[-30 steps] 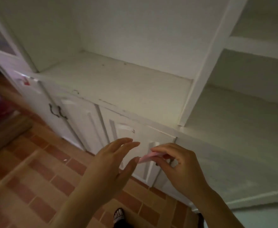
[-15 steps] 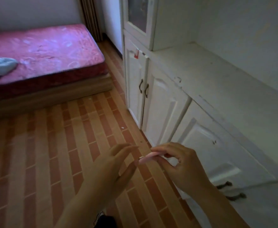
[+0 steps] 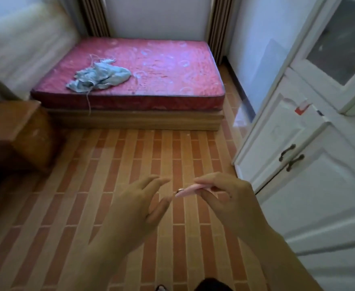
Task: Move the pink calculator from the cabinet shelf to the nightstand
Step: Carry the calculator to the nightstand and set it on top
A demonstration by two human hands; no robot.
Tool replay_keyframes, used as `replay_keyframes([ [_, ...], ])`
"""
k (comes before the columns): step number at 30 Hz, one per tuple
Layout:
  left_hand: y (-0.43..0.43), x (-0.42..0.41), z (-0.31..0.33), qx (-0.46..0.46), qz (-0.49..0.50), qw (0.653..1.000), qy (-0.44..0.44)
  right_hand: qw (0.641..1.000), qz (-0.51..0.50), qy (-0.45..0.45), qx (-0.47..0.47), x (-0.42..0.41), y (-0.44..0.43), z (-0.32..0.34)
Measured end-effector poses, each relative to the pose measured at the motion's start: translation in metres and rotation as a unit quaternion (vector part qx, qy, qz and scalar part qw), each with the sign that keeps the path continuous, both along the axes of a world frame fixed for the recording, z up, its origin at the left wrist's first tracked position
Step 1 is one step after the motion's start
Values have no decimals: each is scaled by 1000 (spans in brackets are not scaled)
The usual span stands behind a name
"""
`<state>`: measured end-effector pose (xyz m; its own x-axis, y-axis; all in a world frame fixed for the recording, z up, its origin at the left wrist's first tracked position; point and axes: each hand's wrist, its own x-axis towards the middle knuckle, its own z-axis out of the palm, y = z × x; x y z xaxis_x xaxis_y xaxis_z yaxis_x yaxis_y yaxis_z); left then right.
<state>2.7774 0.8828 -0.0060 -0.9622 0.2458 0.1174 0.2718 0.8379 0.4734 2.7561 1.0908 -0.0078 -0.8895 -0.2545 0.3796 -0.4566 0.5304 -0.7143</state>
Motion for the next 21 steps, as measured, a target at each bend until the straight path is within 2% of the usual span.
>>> replay_keyframes([
  [7, -63, -65, -15, 21, 92, 995, -15, 996, 87, -1, -5, -103, -68, -11],
  [13, -99, -169, -19, 31, 141, 989, -22, 990, 141, 7, -13, -225, -110, -14],
  [18, -122, -256, 4, 4, 190, 982, 2, 984, 177, 25, -13, -329, -139, -1],
  [21, -146, -291, 7, 34, 245, 969, 1, 977, 210, 24, -1, -380, -163, 1],
])
